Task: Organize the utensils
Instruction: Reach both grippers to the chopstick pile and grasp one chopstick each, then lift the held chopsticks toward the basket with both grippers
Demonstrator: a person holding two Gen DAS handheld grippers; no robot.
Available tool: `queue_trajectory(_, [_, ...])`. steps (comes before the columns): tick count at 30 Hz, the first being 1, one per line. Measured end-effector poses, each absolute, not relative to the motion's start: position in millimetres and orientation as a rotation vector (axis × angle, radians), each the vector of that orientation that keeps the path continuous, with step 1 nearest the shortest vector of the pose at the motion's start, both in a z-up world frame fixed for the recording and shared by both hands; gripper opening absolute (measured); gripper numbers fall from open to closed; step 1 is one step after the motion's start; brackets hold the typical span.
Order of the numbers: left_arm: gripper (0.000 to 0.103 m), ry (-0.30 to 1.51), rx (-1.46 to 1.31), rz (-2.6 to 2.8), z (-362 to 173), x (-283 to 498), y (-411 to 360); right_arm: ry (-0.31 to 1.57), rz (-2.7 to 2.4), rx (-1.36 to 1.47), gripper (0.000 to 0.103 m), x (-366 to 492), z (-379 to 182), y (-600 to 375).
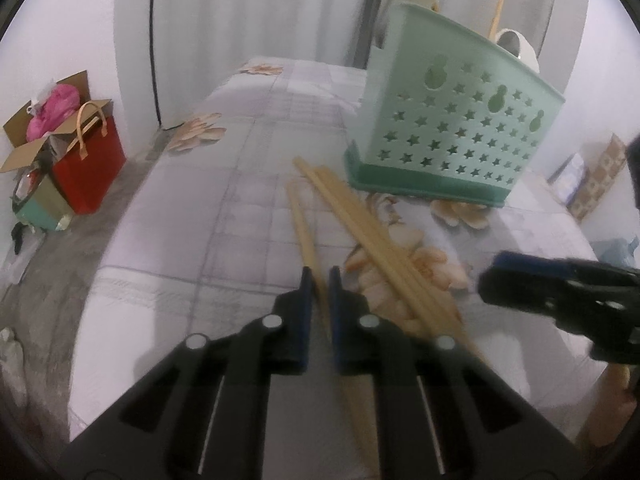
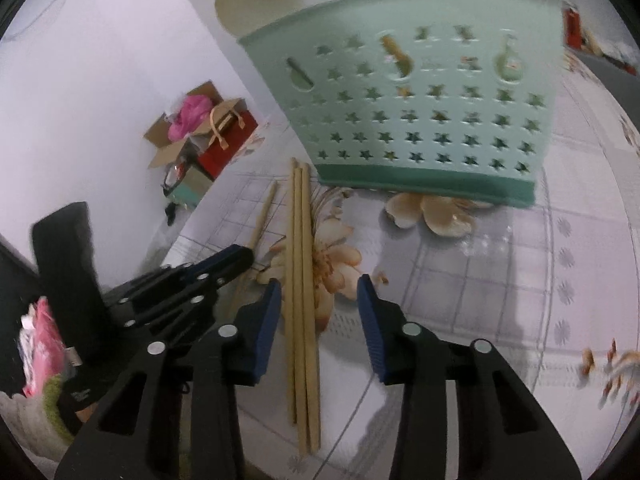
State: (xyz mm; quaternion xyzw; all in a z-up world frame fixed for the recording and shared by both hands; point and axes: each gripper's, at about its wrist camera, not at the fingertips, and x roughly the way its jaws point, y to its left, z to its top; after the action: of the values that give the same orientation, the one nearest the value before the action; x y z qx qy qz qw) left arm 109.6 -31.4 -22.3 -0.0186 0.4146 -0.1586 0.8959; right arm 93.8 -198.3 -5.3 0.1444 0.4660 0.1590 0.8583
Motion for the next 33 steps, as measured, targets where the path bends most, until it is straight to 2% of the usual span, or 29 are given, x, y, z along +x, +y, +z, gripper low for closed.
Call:
queue_trajectory(3, [0.005,0.862,-0.048,-0.311,-22.4,108.2,-23.2,0.996,0.346,0.244,0.032,102.0,-9.7,-188.7])
queue_trajectory(8, [0.005,0.864,-0.061,-0.299,-22.5,107.1,-18.6,1.028,0.352,0.156,0.019,110.4,-18.4,-175.5])
queue_trajectory(15, [0.005,0.864,-0.062,-0.298,-22.6,108.4,-18.4,1.034,0.368,0.139,0.014,113.7,-17.7,-177.8])
queue_trajectory(18, [0.005,0.861,-0.061,-0.298,-22.0,108.9,-18.6,1.061,0.379,0.139,0.007,118.0,-18.6,-177.6])
queue_trajectory(33, [0.005,0.851,-0.083,-0.301,-21.4,105.6,-18.6,1.083,0.311,-0.005,0.006,106.0,-12.1,-167.5])
